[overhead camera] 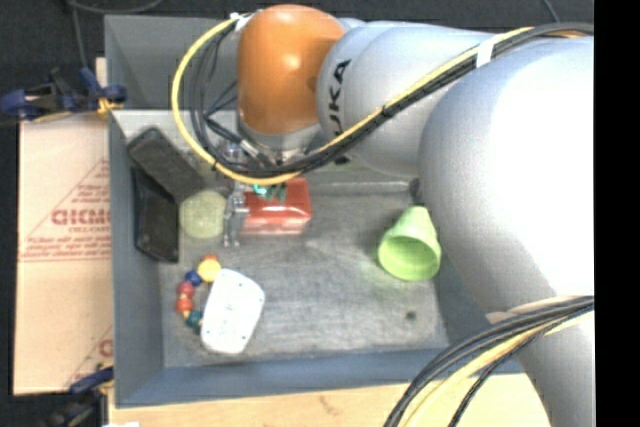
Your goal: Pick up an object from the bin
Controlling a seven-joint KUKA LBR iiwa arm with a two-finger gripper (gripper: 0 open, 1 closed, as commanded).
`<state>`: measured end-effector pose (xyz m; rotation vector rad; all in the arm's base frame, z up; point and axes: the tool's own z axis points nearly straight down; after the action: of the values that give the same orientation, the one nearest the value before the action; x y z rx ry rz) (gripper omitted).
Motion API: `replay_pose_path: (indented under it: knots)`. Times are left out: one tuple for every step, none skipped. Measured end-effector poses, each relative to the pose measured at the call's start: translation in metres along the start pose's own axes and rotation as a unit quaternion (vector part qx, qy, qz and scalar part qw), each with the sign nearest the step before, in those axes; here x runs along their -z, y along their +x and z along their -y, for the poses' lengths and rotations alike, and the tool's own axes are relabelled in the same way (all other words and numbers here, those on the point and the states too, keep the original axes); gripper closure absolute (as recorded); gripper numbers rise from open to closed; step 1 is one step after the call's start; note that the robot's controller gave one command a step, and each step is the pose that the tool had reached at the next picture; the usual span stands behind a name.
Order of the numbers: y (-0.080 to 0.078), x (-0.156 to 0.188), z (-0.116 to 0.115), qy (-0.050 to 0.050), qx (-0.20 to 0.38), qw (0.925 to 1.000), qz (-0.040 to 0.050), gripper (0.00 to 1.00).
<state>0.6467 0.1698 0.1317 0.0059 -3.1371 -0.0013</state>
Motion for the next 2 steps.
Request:
replay_pose_path:
  knots:
    - [-0.002,0.005,0.0,-0.001,-0.001,1.0,0.004,0.0]
    - [0.02,-0.057,0.034,-0.002,-0.134,0.991,0.0057,1.0]
